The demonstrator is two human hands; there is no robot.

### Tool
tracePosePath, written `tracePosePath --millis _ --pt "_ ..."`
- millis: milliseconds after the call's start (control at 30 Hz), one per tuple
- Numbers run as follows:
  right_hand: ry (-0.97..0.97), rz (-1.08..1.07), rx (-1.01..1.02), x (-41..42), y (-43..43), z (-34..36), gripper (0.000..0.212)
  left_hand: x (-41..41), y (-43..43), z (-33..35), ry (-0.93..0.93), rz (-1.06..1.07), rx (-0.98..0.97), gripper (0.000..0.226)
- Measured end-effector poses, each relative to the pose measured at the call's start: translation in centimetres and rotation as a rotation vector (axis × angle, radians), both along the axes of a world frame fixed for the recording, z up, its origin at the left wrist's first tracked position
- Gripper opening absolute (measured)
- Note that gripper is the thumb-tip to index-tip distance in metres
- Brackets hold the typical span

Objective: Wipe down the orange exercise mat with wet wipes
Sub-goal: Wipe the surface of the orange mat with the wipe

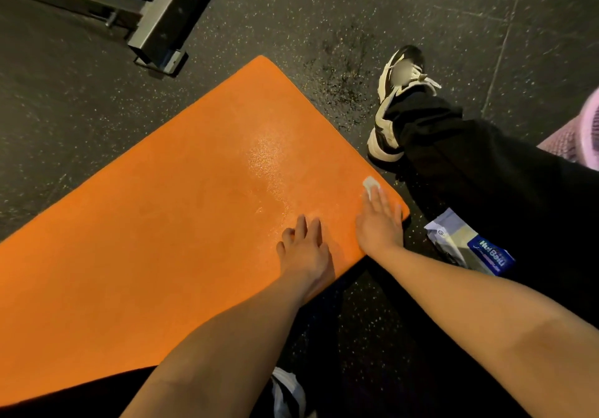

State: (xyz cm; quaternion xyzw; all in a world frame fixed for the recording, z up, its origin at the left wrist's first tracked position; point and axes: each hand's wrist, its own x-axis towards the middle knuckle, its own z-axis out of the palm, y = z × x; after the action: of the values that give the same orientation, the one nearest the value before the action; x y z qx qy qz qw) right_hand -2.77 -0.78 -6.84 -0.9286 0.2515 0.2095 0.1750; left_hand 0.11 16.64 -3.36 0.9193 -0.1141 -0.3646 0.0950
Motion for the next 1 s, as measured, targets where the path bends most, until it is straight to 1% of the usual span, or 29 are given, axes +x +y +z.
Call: tracePosePath --millis 100,167,233,367,433,500,567,633,700,767,900,1000 --pt "0.009 -0.156 0.008 0.3 -0.5 -0.1 0.062 0.2 0.2 -0.2 0.003 0.002 -0.005 0.060" --pt "-0.015 -0.146 0.034 0.4 0.5 0.2 0.062 0.4 0.2 -0.3 -0.003 0.005 -0.012 0.061" --pt "-0.032 -0.005 0.068 0.4 2.1 0.7 0.061 0.4 0.2 -0.2 -0.015 0.010 -0.021 0.061" --pt "-0.042 0.377 0.183 0.2 4.3 1.0 0.055 0.0 0.5 -0.3 -0.025 0.040 -0.062 0.061" --pt "-0.026 0.445 0.198 0.3 3.8 0.8 0.055 0.0 1.0 -0.5 -0.039 0.041 -0.076 0.062" --pt "-0.024 0.403 0.142 0.7 2.7 0.6 0.058 0.0 1.5 -0.6 -0.049 0.038 -0.085 0.064" --pt "-0.018 0.239 0.090 1.4 1.6 0.6 0.059 0.1 1.9 -0.8 -0.061 0.060 -0.113 0.065" --pt "-0.008 0.074 0.093 2.1 1.4 0.7 0.060 0.2 2.2 -1.1 -0.073 0.103 -0.138 0.069" --pt "-0.002 0.061 0.114 2.4 2.4 0.9 0.062 0.3 2.5 -1.3 -0.069 0.152 -0.150 0.074" --pt "-0.009 0.151 0.153 2.1 4.1 1.1 0.063 0.5 2.7 -1.3 -0.058 0.195 -0.173 0.076" --pt "-0.022 0.429 0.198 1.2 7.7 0.9 0.061 0.2 3.2 -1.3 -0.074 0.267 -0.248 0.066" --pt "-0.010 0.533 0.195 1.2 7.9 0.8 0.061 -0.4 3.9 -1.4 -0.085 0.296 -0.278 0.068"
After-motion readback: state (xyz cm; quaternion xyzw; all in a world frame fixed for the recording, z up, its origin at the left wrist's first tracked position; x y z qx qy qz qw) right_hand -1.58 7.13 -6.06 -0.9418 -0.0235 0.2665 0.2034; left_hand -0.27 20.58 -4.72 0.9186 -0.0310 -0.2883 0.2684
